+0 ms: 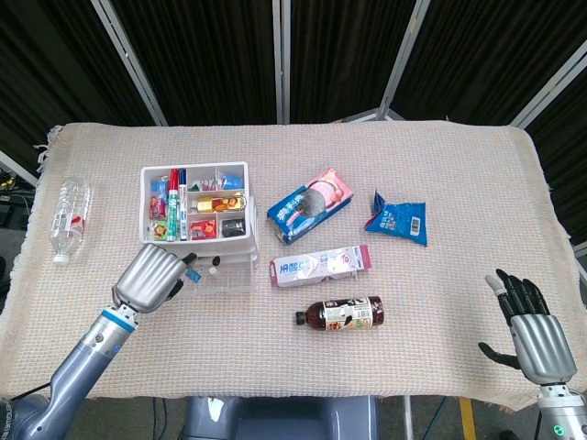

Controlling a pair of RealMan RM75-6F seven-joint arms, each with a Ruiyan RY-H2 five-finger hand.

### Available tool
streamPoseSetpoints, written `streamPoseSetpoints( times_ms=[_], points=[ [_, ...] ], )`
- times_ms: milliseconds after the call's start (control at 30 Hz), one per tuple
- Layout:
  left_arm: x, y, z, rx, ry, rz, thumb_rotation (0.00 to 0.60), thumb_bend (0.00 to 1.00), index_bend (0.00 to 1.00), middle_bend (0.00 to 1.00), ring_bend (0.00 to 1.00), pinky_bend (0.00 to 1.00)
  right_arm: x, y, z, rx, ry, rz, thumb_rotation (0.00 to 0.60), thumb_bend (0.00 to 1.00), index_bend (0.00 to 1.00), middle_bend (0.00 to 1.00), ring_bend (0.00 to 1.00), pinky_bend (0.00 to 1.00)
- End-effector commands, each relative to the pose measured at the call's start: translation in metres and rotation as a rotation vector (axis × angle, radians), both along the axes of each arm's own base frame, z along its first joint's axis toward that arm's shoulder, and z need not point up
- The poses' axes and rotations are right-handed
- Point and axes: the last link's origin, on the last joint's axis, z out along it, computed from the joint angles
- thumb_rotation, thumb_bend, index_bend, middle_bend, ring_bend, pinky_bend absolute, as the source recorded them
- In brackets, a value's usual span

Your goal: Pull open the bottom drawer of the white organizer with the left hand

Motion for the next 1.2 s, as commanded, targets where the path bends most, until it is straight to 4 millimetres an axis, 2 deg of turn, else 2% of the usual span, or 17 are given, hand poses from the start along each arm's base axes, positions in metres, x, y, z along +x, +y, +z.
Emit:
streamPoseSetpoints(
  times_ms=[33, 333, 633, 1000, 1200],
  points=[
    [0.004, 0.007, -0.008, -0.016, 0.043, -0.021, 0.600, 0.30, 0.49, 0.99, 0.93, 0.81, 0.000, 0.000, 0.000, 0.001, -0.001, -0.001, 0.600, 0.04, 0.00, 0.00, 0.00, 0.00],
    [0.003, 0.010, -0.026, -0.013, 0.169, -0.127, 0.600, 0.27, 0.48, 0.99, 0.93, 0.81, 0.000, 0.000, 0.000, 0.003, -0.004, -0.001, 0.600, 0.04, 0.00, 0.00, 0.00, 0.00],
    [-0.007, 0.013, -0.044, 0.035, 0.366, -0.288, 0.600, 0.27, 0.48, 0.99, 0.93, 0.81, 0.000, 0.000, 0.001, -0.001, -0.006, 0.001, 0.600, 0.04, 0.00, 0.00, 0.00, 0.00],
    [-0.007, 0.019, -0.055, 0.049, 0.410, -0.338, 0.600, 0.27, 0.48, 0.99, 0.93, 0.81, 0.000, 0.000, 0.002, -0.003, -0.010, 0.002, 0.600, 0.04, 0.00, 0.00, 0.00, 0.00],
    [-0.006, 0.022, -0.060, 0.056, 0.426, -0.358, 0.600, 0.22, 0.48, 0.99, 0.93, 0.81, 0.000, 0.000, 0.002, -0.004, -0.015, 0.002, 0.600, 0.04, 0.00, 0.00, 0.00, 0.00]
  ],
)
